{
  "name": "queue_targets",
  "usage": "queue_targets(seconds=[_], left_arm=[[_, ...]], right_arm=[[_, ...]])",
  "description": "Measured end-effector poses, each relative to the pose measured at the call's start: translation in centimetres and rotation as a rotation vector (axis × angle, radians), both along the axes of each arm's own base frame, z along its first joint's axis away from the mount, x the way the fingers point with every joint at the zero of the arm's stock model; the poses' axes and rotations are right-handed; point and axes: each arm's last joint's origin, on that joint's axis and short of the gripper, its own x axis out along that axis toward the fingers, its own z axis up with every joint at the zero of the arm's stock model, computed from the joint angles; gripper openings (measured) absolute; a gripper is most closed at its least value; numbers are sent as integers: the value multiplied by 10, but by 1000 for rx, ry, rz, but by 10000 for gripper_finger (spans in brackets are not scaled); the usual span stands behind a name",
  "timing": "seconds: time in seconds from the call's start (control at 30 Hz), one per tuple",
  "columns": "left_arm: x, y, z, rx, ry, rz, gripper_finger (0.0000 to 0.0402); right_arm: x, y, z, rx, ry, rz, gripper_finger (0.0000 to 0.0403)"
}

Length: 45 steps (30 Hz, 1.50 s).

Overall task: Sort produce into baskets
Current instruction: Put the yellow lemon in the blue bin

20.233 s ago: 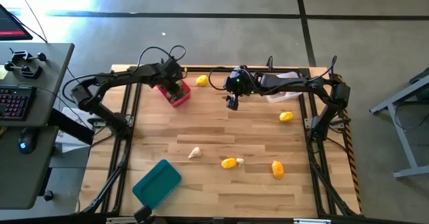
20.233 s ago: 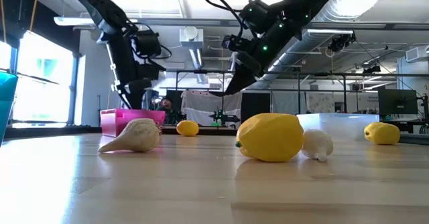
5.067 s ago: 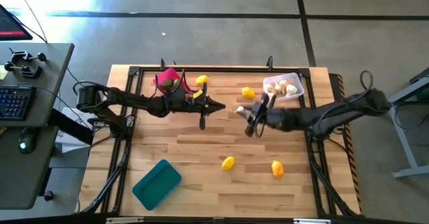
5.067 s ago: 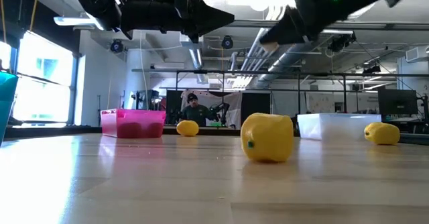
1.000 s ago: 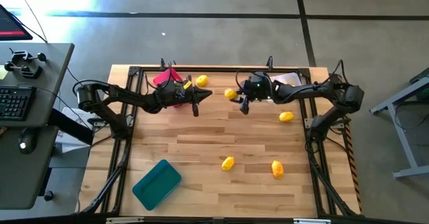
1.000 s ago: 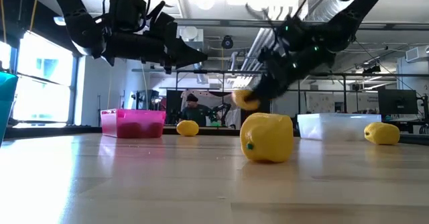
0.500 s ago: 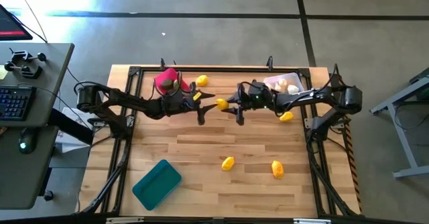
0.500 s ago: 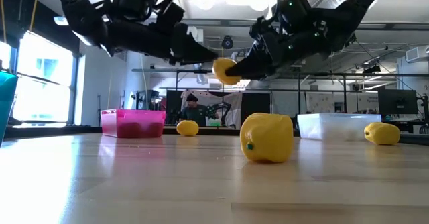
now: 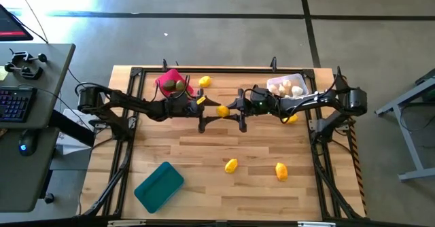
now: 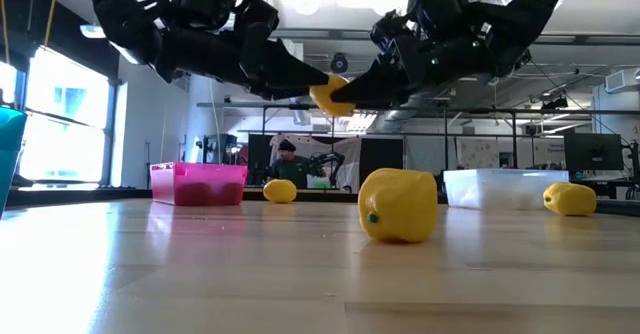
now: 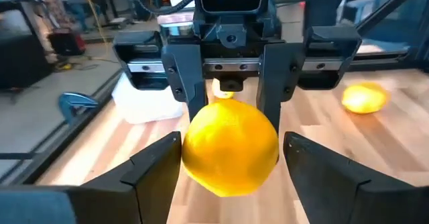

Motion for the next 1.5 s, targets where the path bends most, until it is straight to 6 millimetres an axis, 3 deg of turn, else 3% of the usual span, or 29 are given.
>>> queue_targets(seconds=[0.33, 0.57, 0.8, 1.07, 1.27, 1.5], left_arm=[[1, -6, 0, -33, -6, -26, 238], [2, -12, 0, 14, -3, -25, 178], [-1, -10, 7, 35, -22, -20, 130], [-23, -18, 43, 35, -30, -76, 126], [-49, -43, 71, -7, 134, -149, 126], [-74, -101, 102, -55, 420, -227, 126]], right_arm=[[2, 9, 1, 5, -10, 31, 138], [2, 10, 0, 7, -1, 40, 144], [2, 10, 0, 17, 18, -11, 205], [-1, 8, -8, -12, 94, -113, 262], [-4, 8, -15, -31, 178, -105, 265], [-5, 11, -17, -29, 197, -125, 257]])
